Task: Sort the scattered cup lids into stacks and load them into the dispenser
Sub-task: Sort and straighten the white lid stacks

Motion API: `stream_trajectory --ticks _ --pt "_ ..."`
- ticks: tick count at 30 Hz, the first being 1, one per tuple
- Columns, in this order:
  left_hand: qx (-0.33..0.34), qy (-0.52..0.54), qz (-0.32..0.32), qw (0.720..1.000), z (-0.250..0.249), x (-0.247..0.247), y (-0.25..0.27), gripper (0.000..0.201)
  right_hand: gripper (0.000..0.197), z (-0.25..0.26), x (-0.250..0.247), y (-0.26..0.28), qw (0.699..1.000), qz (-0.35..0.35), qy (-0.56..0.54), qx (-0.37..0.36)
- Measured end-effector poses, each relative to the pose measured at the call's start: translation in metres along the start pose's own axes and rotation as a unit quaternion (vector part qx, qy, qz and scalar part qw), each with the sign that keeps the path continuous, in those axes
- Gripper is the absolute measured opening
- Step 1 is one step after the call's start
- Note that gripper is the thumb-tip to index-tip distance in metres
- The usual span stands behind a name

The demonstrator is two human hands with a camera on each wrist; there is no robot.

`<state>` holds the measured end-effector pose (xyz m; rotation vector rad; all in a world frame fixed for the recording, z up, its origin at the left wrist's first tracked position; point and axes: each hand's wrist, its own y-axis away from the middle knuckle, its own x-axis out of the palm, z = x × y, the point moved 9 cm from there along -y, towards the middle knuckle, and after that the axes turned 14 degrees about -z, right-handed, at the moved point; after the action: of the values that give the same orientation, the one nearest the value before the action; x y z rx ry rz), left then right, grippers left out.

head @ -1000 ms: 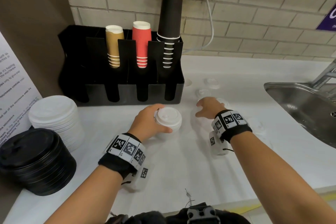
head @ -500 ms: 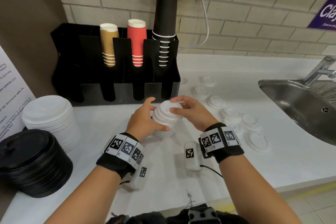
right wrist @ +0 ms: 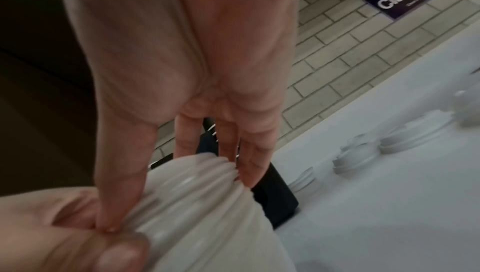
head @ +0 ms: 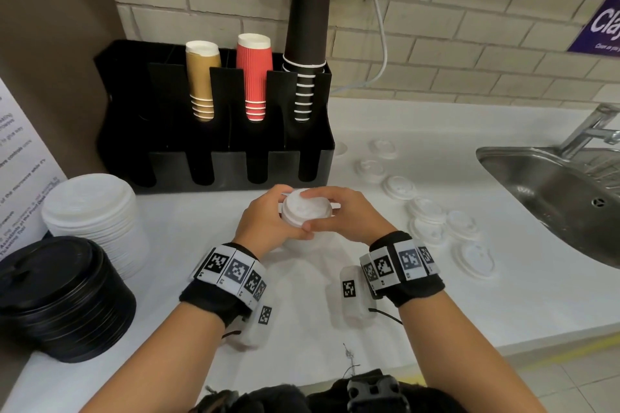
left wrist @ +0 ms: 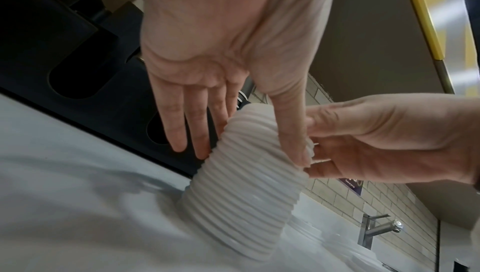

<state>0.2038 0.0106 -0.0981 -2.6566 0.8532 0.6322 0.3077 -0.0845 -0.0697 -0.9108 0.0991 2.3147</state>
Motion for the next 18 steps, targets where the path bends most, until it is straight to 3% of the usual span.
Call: stream_trajectory --ticks 7,12,15,18 --pt "0.047 0.031 0.090 0.994 -0.010 0.005 -0.002 0.059 0.054 0.001 -0.001 0.005 1.000 -0.007 -0.007 -0.002" --pt "0.048 0.032 0.087 0.995 -0.010 0.004 -0.005 0.054 0.052 -0.013 -0.008 0.008 0.997 0.071 0.007 0.016" --pt "0.039 0.027 0.078 0.996 -0.007 0.005 -0.008 0.053 0.052 -0.055 -0.067 -0.006 0.989 -0.044 0.111 0.088" --pt "0.032 0.024 0.074 0.996 -0.005 0.006 -0.010 0.052 0.057 -0.113 -0.126 -0.006 0.917 -0.121 0.303 0.231"
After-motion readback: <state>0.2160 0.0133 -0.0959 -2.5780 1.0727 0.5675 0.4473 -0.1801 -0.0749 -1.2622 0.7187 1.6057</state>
